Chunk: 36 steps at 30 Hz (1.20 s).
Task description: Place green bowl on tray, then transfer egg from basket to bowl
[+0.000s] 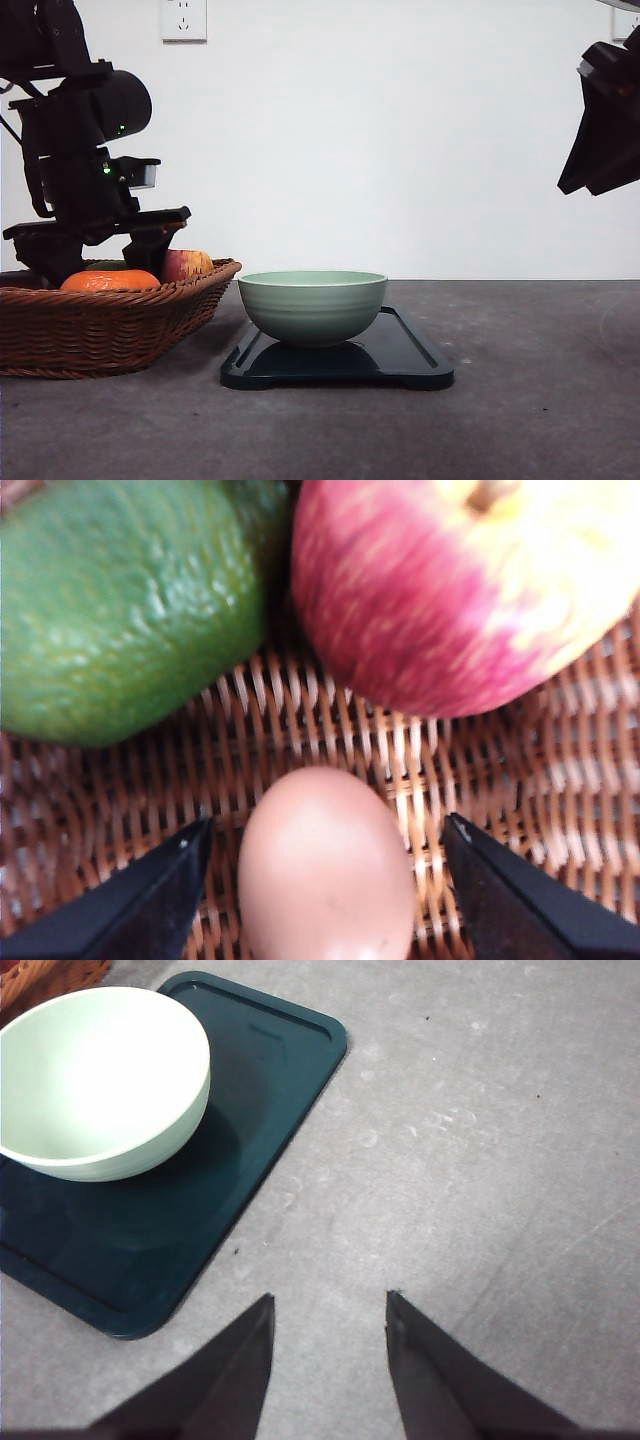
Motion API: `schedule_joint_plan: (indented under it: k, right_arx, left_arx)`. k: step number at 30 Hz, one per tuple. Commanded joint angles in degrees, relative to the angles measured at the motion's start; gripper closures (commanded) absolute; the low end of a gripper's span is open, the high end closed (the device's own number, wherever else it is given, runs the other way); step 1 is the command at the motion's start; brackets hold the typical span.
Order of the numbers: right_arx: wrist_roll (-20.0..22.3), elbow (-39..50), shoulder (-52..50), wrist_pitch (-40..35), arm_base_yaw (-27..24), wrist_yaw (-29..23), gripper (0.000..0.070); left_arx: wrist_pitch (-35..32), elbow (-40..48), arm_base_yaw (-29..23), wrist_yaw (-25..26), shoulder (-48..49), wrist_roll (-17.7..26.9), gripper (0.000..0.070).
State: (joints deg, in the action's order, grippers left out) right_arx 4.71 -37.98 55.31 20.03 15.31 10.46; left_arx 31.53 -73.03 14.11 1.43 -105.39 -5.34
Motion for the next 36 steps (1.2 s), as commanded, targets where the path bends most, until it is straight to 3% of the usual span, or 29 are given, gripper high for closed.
schedule_joint_plan:
  k: [1,5,7,10,24,36]
  right_arx:
    - [0.53,-0.26,0.52,-0.53,0.13,0.04,0.0492]
    - [0.53,-0.26,0.52,-0.57,0.13,0.04,0.0492]
    - [0.53,-0.26,0.51,-0.55,0.13,0.04,0.0492]
    - [0.53,-0.26,0.50,-0.54,0.13,0.04,0.0492]
    - [0.53,-0.26,0.52,-0.31,0.13,0.02,0.0492]
    - [0.53,-0.26,0.51,-0.37,0.13,0.04,0.0492]
  left_arx:
    - [-0.07,-1.44,0.15,-0.17,-1.48,0.09,0.0229]
    - [-0.11,-1.44,0.15,-0.20,-1.48,0.11,0.0265]
    - [0.13,-1.44,0.15,-0.18,-1.48,0.13,0.0361]
    - [0.24,-1.44,0.15,-0.17,-1.48,0.12,0.0431]
    - [1.35,-1.60,0.09,-0.17,-0.39,-0.07,0.0436]
    - [4.74,-1.62,-0.11,-0.17,7.43,0.42,0.0444]
